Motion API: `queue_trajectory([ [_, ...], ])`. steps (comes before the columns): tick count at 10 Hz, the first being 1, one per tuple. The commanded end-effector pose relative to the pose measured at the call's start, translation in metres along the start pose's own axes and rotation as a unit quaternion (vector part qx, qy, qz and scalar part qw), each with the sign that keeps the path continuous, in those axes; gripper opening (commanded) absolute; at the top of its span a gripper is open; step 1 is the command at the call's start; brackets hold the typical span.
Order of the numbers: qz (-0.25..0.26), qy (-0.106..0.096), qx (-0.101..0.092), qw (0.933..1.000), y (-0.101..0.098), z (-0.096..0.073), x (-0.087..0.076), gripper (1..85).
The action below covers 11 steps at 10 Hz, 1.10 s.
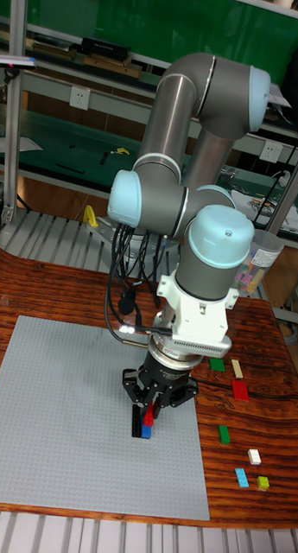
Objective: Build with small Lego blocks
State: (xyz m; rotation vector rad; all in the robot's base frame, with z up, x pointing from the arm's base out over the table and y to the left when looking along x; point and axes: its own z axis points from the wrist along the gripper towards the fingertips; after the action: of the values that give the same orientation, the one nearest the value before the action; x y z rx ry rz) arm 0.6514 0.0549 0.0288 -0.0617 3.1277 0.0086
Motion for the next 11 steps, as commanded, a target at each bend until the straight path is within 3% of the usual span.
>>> queue_trajectory([
  [1, 0.002, -0.023, -0.011, 0.9997, 0.0024, -0.0036, -0.0105, 1.0],
  [3, 0.015, -0.012, -0.003, 0.9998, -0.0017, -0.0034, -0.0044, 1.0],
  [4, 0.019, -0.009, -0.008, 0.9998, 0.0011, -0.0034, -0.0029, 1.0],
  [11, 0.017, -0.007, -0.014, 0.9997, 0.0061, 0.0058, -0.0096, 1.0],
])
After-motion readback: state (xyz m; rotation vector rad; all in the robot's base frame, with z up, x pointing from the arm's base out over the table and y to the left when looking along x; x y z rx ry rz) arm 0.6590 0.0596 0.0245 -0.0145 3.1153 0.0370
